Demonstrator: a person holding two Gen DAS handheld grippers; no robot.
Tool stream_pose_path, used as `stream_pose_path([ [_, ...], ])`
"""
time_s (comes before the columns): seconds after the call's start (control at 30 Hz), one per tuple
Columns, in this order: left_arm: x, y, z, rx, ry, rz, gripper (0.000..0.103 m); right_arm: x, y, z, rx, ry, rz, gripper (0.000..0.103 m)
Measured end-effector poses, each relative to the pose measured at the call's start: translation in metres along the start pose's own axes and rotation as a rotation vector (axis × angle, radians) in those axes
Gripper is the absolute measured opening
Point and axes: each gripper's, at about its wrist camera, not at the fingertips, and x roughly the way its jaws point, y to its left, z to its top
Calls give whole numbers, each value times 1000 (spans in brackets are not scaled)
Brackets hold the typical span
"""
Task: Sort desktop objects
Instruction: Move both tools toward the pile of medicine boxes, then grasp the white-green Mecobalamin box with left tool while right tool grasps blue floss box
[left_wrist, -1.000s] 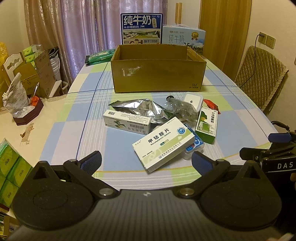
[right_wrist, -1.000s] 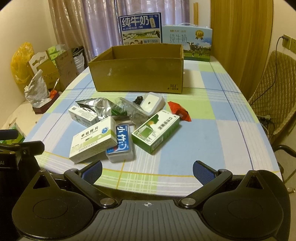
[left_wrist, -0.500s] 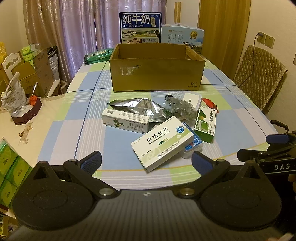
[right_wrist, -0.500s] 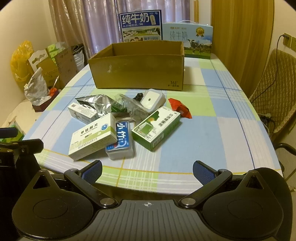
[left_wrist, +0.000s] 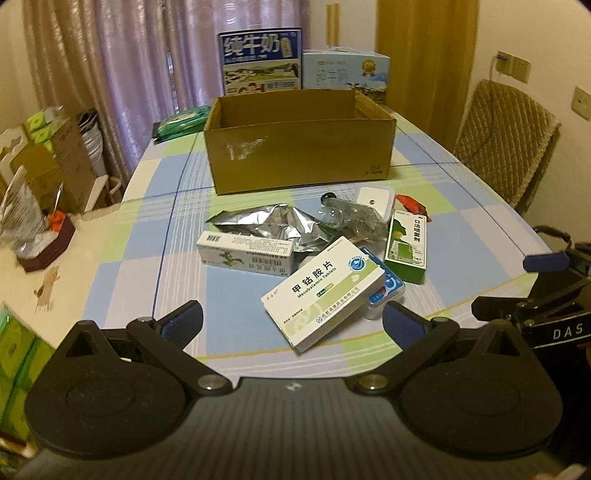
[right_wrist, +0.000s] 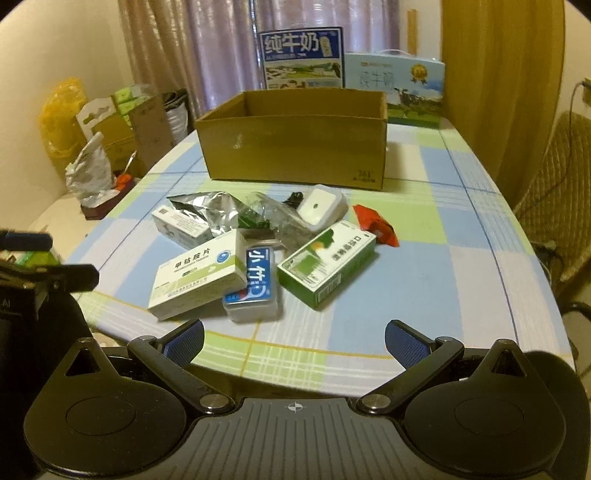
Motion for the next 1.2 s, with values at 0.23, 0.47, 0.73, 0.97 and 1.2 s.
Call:
stream_pose_path([
  [0.23, 10, -3, 16, 243, -17, -109, 102, 7, 2, 2, -51, -14, 16, 101],
  [0.47, 39, -11, 29, 450, 43, -188, 102, 19, 2, 9, -50, 23, 45, 101],
  [0.73, 77, -13, 32, 618, 120, -275, 96, 38, 4, 18, -68, 60, 69, 101],
  [0.97, 113, -12, 34, 703, 179, -348, 91, 63, 9, 17, -117, 98, 87, 101],
  [1.2, 141, -12, 33, 754, 234, -432, 80, 82, 11, 14, -125, 136, 95, 101],
])
